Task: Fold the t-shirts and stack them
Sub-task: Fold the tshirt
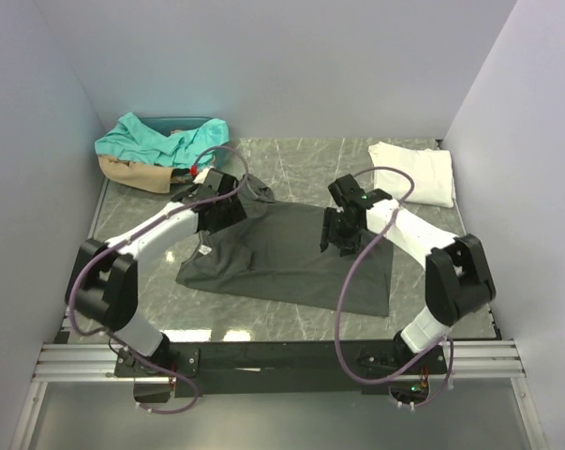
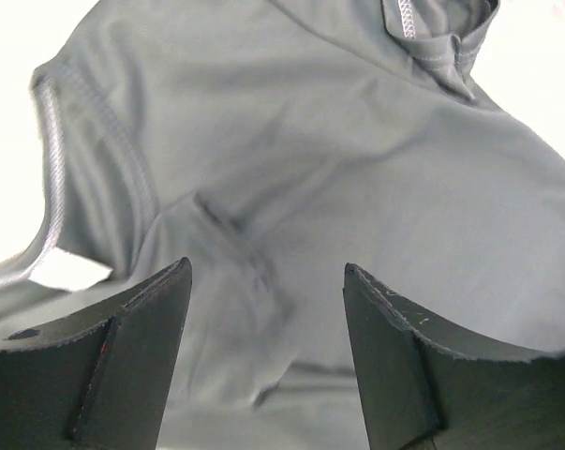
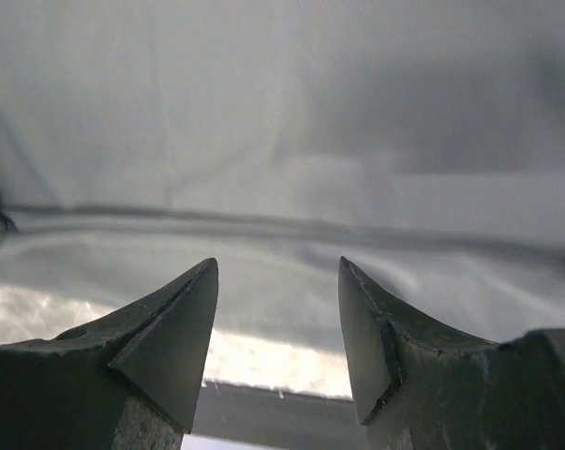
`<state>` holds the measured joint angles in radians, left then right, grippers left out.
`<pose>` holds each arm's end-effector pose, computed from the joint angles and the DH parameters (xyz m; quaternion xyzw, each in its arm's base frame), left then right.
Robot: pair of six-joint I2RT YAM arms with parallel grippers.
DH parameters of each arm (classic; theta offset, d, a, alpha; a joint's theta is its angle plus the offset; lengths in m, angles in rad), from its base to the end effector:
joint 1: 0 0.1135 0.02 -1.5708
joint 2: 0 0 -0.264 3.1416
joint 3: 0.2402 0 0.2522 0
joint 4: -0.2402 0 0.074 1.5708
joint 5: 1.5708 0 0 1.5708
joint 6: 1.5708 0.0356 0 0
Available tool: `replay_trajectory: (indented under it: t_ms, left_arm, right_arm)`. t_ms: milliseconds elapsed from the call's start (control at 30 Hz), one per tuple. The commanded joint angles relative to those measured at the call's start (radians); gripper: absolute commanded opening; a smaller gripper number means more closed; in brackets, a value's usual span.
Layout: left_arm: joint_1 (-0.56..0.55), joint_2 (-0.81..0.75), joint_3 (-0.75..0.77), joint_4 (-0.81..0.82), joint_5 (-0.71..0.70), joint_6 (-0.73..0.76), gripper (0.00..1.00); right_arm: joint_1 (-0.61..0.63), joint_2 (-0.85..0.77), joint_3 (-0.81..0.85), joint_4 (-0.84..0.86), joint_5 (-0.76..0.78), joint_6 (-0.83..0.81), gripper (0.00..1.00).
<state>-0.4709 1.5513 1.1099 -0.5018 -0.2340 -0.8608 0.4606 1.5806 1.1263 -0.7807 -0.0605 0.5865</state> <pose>0.2940 -0.1404 0.2391 -0.2183 0.9198 -0.1021 0.3097 0.2724 0.1375 0.2205 0.0570 0.9839 0.1093 0.1298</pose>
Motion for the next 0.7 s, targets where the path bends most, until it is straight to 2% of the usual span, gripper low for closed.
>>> replay_trajectory:
  t_ms: [0, 333, 667]
  left_arm:
    - [0.017, 0.096, 0.047, 0.037, 0.004, 0.051, 0.72]
    - [0.078, 0.173, -0.071, 0.172, 0.039, 0.098, 0.72]
    - [0.081, 0.173, -0.174, 0.198, 0.055, 0.082, 0.72]
  right_arm:
    - [0.006, 0.091, 0.052, 0.053, -0.01, -0.024, 0.61]
    - [0.009, 0.154, -0.036, 0.153, -0.022, -0.005, 0.61]
    - [0.01, 0.157, -0.172, 0.201, -0.025, 0.004, 0.61]
